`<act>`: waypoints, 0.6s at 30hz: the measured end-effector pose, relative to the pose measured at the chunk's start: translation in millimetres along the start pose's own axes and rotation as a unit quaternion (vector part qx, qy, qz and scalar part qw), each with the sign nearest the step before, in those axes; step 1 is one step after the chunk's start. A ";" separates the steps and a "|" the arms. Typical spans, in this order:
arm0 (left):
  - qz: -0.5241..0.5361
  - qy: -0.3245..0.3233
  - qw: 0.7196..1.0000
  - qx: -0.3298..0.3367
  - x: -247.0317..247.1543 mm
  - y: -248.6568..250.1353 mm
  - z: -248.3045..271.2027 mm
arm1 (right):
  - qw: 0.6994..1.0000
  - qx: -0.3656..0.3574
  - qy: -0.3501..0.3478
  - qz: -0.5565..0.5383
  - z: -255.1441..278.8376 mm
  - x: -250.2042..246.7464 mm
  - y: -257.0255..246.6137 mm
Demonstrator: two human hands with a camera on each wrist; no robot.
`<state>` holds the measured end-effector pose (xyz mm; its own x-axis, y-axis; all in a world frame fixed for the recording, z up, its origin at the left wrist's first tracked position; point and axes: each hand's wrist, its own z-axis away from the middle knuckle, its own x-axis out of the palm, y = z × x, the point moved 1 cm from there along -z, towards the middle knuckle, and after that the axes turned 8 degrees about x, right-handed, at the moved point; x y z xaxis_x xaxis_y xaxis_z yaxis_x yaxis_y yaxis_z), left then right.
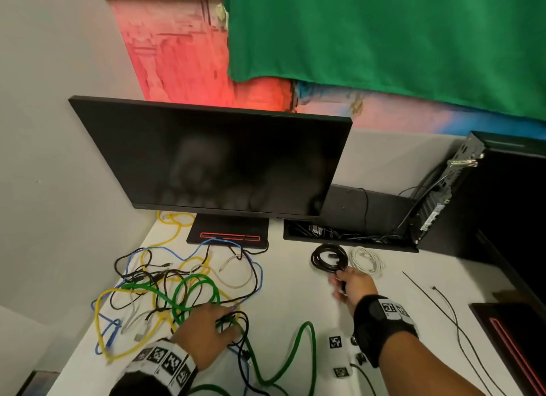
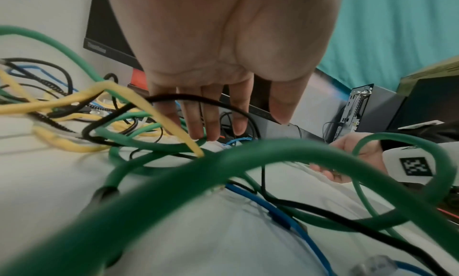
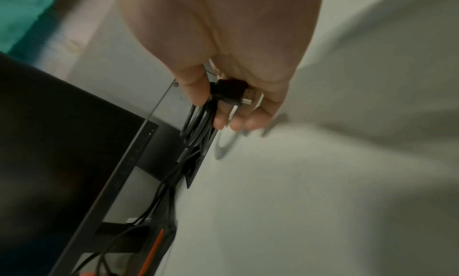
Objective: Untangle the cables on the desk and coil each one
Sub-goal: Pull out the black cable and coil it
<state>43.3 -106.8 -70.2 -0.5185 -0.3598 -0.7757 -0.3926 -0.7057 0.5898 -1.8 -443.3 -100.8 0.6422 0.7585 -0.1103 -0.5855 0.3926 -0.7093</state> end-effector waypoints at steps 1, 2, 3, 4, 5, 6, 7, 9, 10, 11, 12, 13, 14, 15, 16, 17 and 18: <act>0.003 0.005 1.000 0.002 0.1 -0.5 2.4 | 0.999 -0.012 0.021 0.035 -4.6 1.6 -3.4; 0.004 0.007 1.000 0.002 0.0 -1.0 4.7 | 0.996 -0.024 0.041 0.079 -6.7 2.9 -8.3; 0.005 0.010 1.000 0.001 0.1 -1.9 7.1 | 0.989 -0.020 0.062 0.134 -4.9 2.0 -13.8; 0.010 0.016 1.000 0.000 -0.3 -2.5 9.5 | 0.975 -0.007 0.062 0.211 1.6 1.5 -20.7; 0.018 0.022 1.000 -0.002 -0.7 -2.7 11.9 | 0.942 -0.023 0.091 0.323 8.0 2.7 -26.9; 0.025 0.028 0.999 -0.004 -1.1 -2.5 14.1 | 0.909 -0.038 0.092 0.406 15.2 2.5 -31.4; 0.030 0.037 0.999 -0.006 -1.1 -2.9 16.2 | 0.886 -0.045 0.083 0.453 16.8 3.2 -33.7; 0.040 0.067 0.997 -0.013 -2.3 -3.9 20.3 | 0.865 -0.024 0.088 0.494 18.9 3.2 -36.2; 0.050 0.084 0.995 -0.019 -3.7 -4.6 22.6 | 0.860 -0.017 0.091 0.502 18.6 2.5 -36.9; 0.060 0.101 0.993 -0.025 -5.5 -5.1 24.8 | 0.864 -0.008 0.100 0.493 19.5 2.0 -36.7; 0.068 0.115 0.991 -0.031 -7.8 -6.2 26.7 | 0.866 -0.011 0.094 0.491 19.9 0.8 -35.5; 0.074 0.126 0.989 -0.037 -10.0 -7.5 28.5 | 0.884 -0.018 0.099 0.456 21.9 -1.2 -35.2; 0.080 0.135 0.987 -0.042 -12.8 -8.9 30.3 | 0.889 -0.045 0.113 0.441 22.7 -2.6 -34.1; 0.084 0.142 0.985 -0.044 -15.0 -10.5 32.2 | 0.881 -0.084 0.125 0.448 25.9 -2.4 -31.6; 0.086 0.145 0.985 -0.045 -17.5 -11.9 33.6 | 0.869 -0.138 0.127 0.458 28.8 -3.4 -26.4; 0.088 0.143 0.985 -0.045 -19.3 -12.9 34.8 | 0.860 -0.194 0.098 0.463 34.7 -2.1 -20.8; 0.091 0.137 0.985 -0.045 -20.2 -12.7 35.7 | 0.845 -0.243 0.035 0.475 43.5 0.8 -12.6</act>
<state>31.6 -68.8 -54.0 -0.3442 -0.6275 -0.6984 -0.2373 -0.6616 0.7113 -15.4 -425.0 -61.7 0.0354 0.5717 -0.8197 -0.5917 -0.6490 -0.4782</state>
